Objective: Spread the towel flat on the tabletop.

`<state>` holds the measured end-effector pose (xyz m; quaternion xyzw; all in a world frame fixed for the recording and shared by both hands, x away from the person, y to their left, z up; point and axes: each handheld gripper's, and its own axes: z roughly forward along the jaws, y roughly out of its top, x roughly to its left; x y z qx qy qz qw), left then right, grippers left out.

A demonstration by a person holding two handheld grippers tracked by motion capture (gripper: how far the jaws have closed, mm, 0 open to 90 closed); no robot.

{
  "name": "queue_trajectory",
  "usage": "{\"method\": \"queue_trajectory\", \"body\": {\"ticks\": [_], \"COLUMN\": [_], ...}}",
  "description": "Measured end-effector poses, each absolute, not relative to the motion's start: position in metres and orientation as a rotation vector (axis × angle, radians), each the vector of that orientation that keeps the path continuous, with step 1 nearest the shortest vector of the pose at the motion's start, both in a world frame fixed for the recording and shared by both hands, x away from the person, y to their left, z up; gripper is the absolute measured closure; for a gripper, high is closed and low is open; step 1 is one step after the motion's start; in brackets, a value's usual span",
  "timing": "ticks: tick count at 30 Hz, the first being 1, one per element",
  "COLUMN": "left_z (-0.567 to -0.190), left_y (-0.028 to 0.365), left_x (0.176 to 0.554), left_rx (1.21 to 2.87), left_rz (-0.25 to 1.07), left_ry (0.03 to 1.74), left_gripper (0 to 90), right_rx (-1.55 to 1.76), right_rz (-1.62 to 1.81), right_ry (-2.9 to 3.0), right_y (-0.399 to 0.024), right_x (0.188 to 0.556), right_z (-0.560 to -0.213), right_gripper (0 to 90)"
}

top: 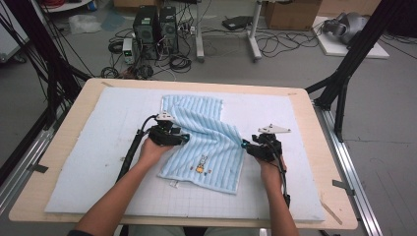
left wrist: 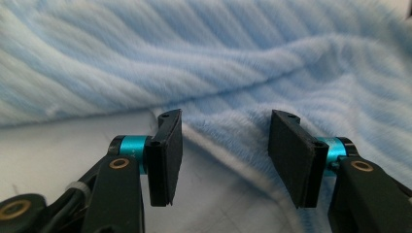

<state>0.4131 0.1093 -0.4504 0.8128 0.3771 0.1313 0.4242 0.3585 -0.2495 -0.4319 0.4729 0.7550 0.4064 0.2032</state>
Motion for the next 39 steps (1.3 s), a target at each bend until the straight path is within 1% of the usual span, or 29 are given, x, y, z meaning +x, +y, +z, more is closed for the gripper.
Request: {"method": "queue_trajectory", "body": {"ticks": [1, 3, 6, 12, 18, 22, 26, 27, 29, 30, 32, 35, 37, 39], "left_z": [-0.45, -0.449, -0.445, -0.434, -0.432, -0.435, -0.441, -0.442, -0.442, -0.442, -0.44, -0.44, -0.44, -0.44], "left_y": [0.108, 0.109, 0.117, 0.155, 0.189, 0.214, 0.229, 0.23, 0.232, 0.234, 0.238, 0.239, 0.239, 0.237], "left_x": [0.411, 0.407, 0.404, 0.387, 0.367, 0.358, 0.356, 0.355, 0.355, 0.355, 0.356, 0.356, 0.356, 0.356], "left_rx": [2.053, 2.077, 2.108, 2.033, 2.016, 1.96, 1.908, 1.887, 1.838, 1.814, 1.778, 1.758, 1.756, 1.756], "left_rz": [0.366, 0.391, 0.372, 0.384, 0.39, 0.381, 0.369, 0.385, 0.404, 0.406, 0.425, 0.424, 0.418, 0.417], "left_ry": [0.925, 0.877, 0.891, 0.916, 0.933, 0.985, 1.02, 1.028, 1.065, 1.073, 1.079, 1.08, 1.074, 1.067], "left_gripper": [55.4, 86.6, 87.7, 87.7, 87.7, 87.6, 86.7, 82.6, 60.4, 55.2, 52.3, 50.3, 50.3, 50.3], "right_rx": [1.315, 1.32, 1.308, 1.308, 1.316, 1.314, 1.316, 1.328, 1.339, 1.335, 1.34, 1.326, 1.313, 1.28], "right_rz": [1.145, 1.159, 1.156, 1.158, 1.224, 1.236, 1.223, 1.237, 1.246, 1.235, 1.171, 1.102, 1.07, 1.022], "right_ry": [2.106, 2.105, 2.123, 2.124, 2.064, 2.048, 2.081, 2.092, 2.11, 2.123, 2.168, 2.23, 2.273, 2.292], "right_y": [-0.251, -0.252, -0.25, -0.248, -0.25, -0.243, -0.223, -0.217, -0.205, -0.198, -0.185, -0.166, -0.157, -0.15], "right_x": [0.358, 0.358, 0.358, 0.359, 0.363, 0.377, 0.4, 0.407, 0.418, 0.424, 0.436, 0.451, 0.457, 0.46], "right_z": [-0.432, -0.431, -0.433, -0.433, -0.425, -0.419, -0.418, -0.418, -0.419, -0.419, -0.424, -0.434, -0.44, -0.445], "right_gripper": [52.1, 52.1, 53.1, 53.1, 55.0, 58.9, 57.8, 56.6, 55.2, 54.6, 52.1, 52.8, 58.5, 67.5]}}
